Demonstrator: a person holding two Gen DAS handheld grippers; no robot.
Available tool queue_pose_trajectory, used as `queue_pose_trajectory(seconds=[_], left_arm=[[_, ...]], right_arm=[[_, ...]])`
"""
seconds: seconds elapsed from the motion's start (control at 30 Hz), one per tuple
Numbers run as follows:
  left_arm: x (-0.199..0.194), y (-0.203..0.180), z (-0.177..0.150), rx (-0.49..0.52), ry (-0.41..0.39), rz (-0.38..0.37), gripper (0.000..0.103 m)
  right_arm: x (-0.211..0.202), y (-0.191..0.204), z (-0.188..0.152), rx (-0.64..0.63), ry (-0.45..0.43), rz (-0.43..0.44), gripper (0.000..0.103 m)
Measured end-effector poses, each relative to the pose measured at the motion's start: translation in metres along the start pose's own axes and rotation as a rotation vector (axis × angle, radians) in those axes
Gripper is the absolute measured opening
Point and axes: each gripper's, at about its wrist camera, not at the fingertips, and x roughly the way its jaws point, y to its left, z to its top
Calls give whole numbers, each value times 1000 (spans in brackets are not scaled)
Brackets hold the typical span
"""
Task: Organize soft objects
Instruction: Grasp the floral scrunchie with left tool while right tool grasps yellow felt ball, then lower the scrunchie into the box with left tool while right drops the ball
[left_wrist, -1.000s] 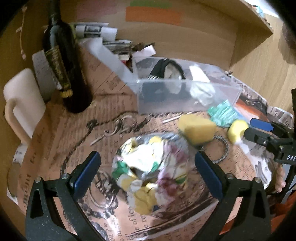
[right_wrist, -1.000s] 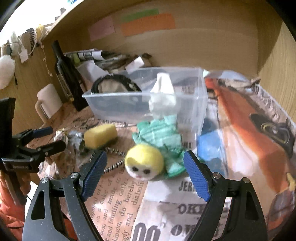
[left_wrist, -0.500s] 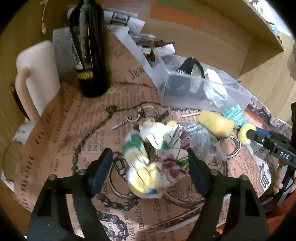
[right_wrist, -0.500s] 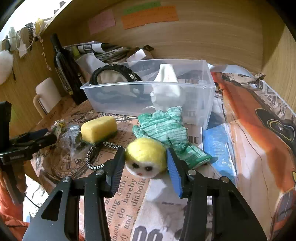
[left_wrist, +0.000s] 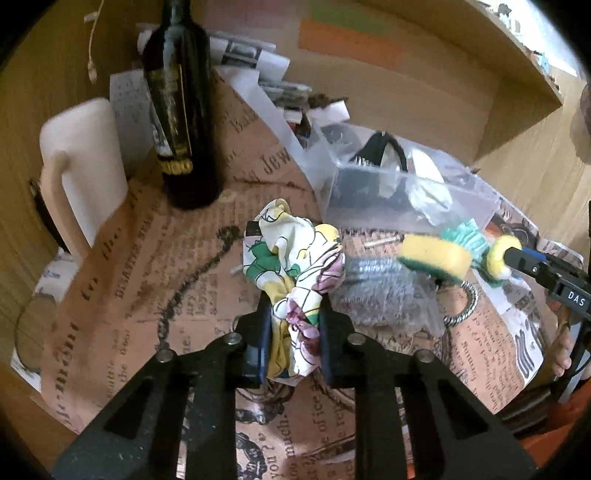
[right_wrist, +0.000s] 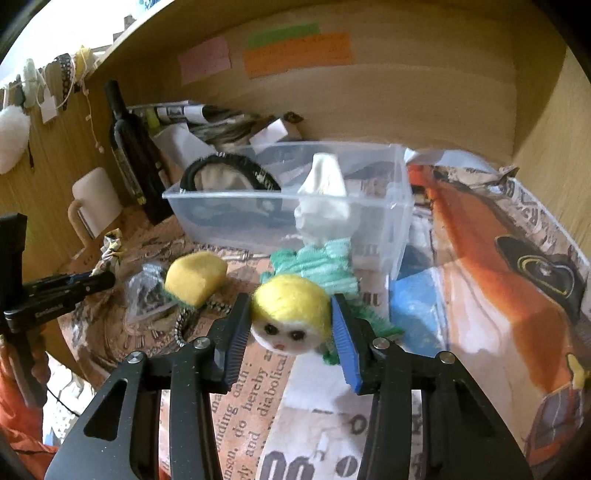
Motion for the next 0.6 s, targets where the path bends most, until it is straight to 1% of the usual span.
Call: queue_pose_trajectory(seconds=[0.17,0.4,0.53,0.6], left_arm=[[-13,-7,22,24,-62,-8,21],[-19,-33,59,100,-155,-40,21],[-14,-53,80,136,-187,-91,21],[-10,-61,89,146,-191,-106,21]], right_arm=[[-10,-4,11,2,-48,-9,40],[-19,-8,33,-5,-127,-13,40],[-22,-12,47,-9,-172,-19,40],[-21,-15,54,-12,-189,-24,40]])
